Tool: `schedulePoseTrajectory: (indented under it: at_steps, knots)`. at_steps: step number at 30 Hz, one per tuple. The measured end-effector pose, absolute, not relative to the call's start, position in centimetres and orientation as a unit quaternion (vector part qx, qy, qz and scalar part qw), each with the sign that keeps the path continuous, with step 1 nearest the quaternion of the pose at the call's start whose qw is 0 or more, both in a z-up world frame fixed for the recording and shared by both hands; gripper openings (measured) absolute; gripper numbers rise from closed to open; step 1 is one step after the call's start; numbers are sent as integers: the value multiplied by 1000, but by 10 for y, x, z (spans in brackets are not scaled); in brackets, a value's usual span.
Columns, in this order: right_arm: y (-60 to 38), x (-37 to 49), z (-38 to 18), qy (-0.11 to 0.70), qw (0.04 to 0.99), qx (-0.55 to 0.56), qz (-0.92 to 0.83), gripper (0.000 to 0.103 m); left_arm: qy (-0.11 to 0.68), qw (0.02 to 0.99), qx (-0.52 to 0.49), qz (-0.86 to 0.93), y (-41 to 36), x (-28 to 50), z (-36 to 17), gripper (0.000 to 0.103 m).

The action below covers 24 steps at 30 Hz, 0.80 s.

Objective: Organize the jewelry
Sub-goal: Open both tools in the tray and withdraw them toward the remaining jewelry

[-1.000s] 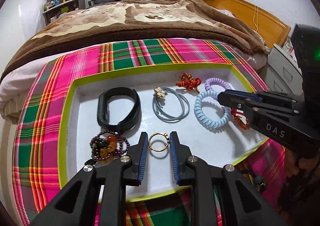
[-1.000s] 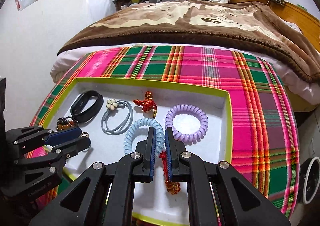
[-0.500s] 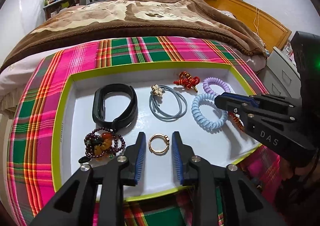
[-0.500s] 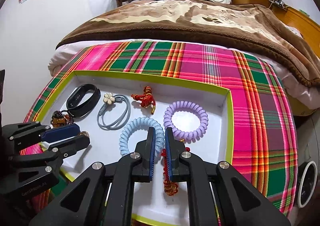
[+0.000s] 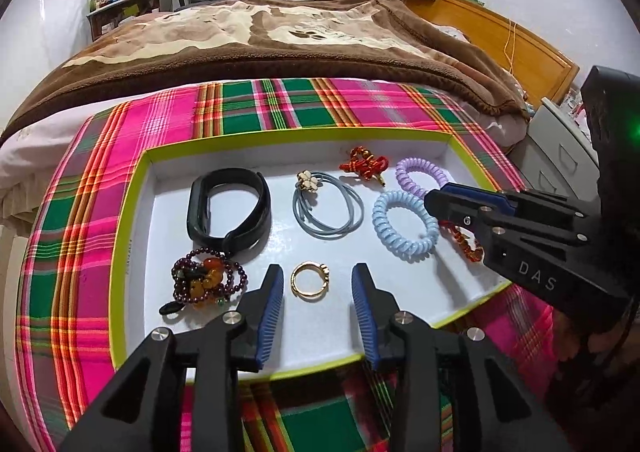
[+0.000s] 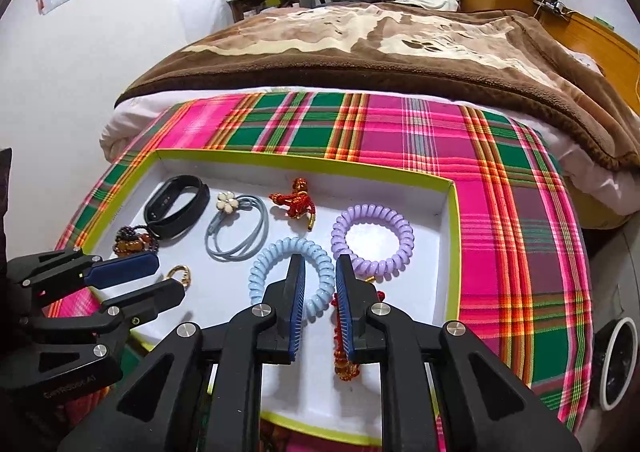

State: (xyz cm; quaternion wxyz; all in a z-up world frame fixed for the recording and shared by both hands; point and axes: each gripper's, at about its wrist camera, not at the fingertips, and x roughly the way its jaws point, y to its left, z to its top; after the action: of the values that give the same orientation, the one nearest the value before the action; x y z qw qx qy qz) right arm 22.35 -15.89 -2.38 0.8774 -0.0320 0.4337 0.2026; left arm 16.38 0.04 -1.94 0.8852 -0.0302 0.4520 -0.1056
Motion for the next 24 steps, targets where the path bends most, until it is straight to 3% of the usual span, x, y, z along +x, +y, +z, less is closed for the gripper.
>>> schedulePoseTrajectory:
  at_steps: [5, 18, 24]
  knots:
    - [-165, 212, -13, 421, 882, -20, 209, 31, 442, 891, -33, -103, 2, 152, -9, 39]
    - [-191, 155, 15, 384, 899, 15, 212, 32, 414, 900, -56, -127, 3, 99, 11, 50]
    - [-204, 125, 15, 377, 903, 16, 206, 36, 422, 893, -54, -148, -9, 74, 3, 50]
